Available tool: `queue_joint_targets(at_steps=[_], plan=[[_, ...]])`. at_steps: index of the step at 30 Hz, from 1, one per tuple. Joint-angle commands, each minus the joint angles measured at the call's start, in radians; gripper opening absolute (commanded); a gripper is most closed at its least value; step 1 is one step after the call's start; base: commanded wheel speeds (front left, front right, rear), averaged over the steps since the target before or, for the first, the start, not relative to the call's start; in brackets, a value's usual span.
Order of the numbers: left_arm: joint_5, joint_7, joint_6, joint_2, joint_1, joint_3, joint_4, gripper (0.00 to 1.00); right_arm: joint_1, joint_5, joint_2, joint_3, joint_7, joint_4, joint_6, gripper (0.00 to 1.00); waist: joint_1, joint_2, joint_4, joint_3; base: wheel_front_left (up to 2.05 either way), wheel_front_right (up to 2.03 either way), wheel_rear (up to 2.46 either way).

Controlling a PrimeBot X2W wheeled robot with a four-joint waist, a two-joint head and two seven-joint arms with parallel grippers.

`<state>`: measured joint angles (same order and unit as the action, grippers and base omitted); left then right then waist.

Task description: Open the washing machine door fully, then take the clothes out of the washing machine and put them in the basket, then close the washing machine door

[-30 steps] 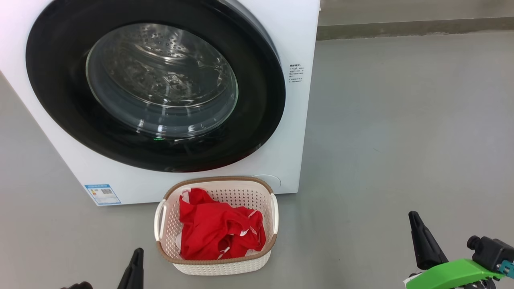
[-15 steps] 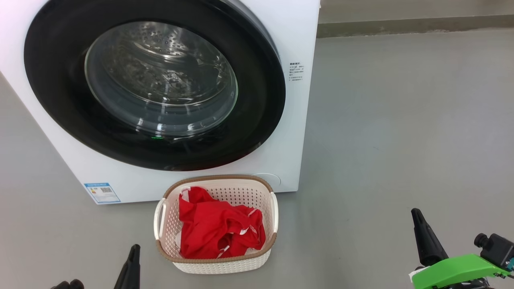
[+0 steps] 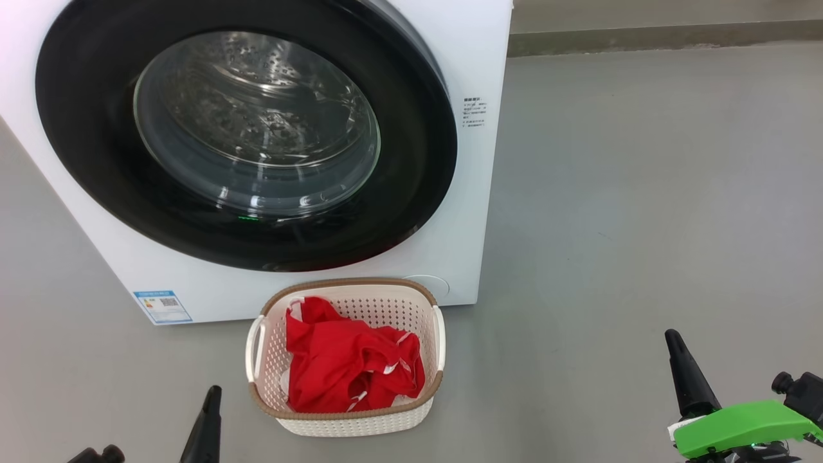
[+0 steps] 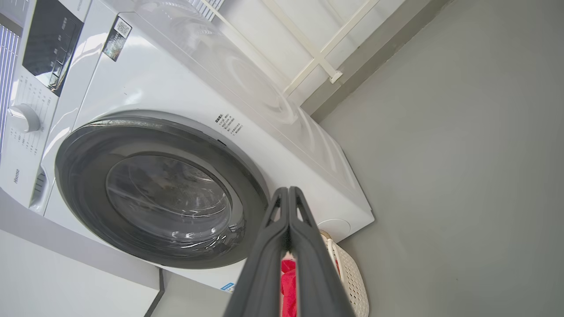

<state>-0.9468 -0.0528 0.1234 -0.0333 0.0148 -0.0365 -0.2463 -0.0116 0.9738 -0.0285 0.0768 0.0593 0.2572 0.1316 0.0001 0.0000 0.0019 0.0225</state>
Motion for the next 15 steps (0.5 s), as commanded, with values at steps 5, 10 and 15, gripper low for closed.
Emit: queue_joint_targets(at_steps=[5, 10, 15], plan=[[-0.073, 0.018, 0.004, -0.012, -0.056, -0.030, 0.017, 0.00, 0.060, 0.074, -0.015, -0.004, -0.021, -0.023, 0.000, 0.00, -0.0001, 0.0000, 0.000, -0.002, 0.00, 0.00, 0.00], [-0.130, 0.033, 0.005, -0.013, -0.062, -0.034, 0.016, 0.00, 0.066, 0.128, -0.016, 0.000, -0.035, -0.022, -0.001, 0.00, -0.0001, 0.0000, 0.000, -0.005, 0.00, 0.00, 0.00], [-0.187, 0.047, 0.005, -0.013, -0.069, -0.039, 0.014, 0.00, 0.072, 0.182, -0.017, 0.004, -0.050, -0.021, -0.001, 0.00, -0.0001, 0.0000, 0.000, -0.007, 0.00, 0.00, 0.00]])
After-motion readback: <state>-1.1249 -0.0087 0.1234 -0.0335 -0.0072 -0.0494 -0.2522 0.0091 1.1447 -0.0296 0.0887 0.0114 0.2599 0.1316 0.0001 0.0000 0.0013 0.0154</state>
